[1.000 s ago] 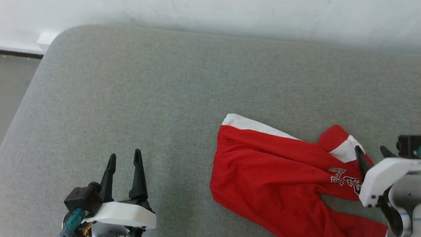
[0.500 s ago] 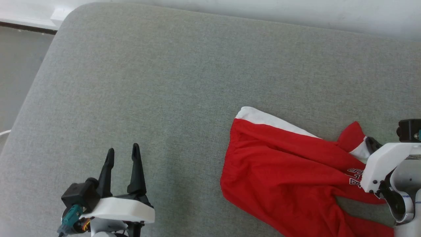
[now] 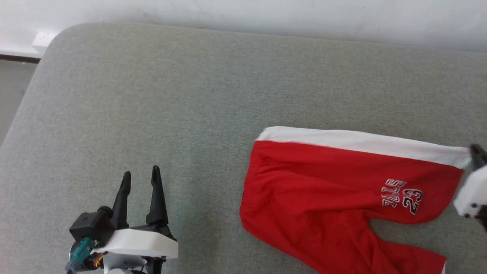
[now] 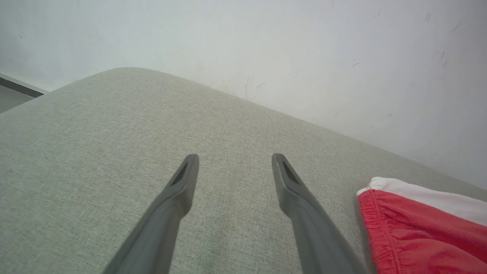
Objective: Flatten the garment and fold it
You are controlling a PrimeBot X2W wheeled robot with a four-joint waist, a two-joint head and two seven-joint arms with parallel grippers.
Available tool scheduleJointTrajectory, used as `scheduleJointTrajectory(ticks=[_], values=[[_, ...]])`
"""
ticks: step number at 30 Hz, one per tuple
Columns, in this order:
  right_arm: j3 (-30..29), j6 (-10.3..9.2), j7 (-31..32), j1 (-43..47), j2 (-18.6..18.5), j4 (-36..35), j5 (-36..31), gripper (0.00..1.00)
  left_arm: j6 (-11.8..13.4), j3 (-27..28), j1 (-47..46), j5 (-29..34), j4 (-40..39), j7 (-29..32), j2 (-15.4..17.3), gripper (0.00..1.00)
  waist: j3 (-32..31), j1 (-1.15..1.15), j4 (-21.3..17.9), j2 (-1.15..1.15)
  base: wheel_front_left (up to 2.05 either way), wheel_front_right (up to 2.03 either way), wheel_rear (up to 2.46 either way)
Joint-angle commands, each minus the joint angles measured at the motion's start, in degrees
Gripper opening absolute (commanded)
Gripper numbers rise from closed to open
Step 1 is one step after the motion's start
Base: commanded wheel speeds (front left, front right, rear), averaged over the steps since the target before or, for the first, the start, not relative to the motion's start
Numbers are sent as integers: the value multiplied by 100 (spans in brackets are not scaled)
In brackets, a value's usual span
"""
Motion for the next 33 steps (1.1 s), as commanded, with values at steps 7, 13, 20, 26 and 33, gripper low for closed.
scheduleJointTrajectory(ticks=[7, 13, 20, 26, 33], values=[[-548, -5, -295, 190, 165, 126, -405, 6, 63, -8, 3, -37, -36, 2, 61, 100, 29, 0, -102, 0, 0, 0, 0], [-306, -5, -634, 37, 228, 409, -394, 100, 82, -16, -11, -26, -40, 35, 117, 100, -29, 0, -185, 0, 0, 0, 0], [-159, -5, -1608, 11, 248, -165, -254, 100, 109, -23, 27, 51, -190, -6, 169, 100, -163, 0, -262, 0, 0, 0, 0], [-38, -5, -2789, 715, 252, -747, 339, 100, 42, -3, 119, 223, -507, -144, 143, 100, -255, 0, -328, 0, 0, 0, 0], [337, -5, -3824, 1763, 252, -638, 1031, 100, -72, 84, 342, 443, -686, -182, 141, 100, -268, 0, -512, 0, 0, 0, 0]])
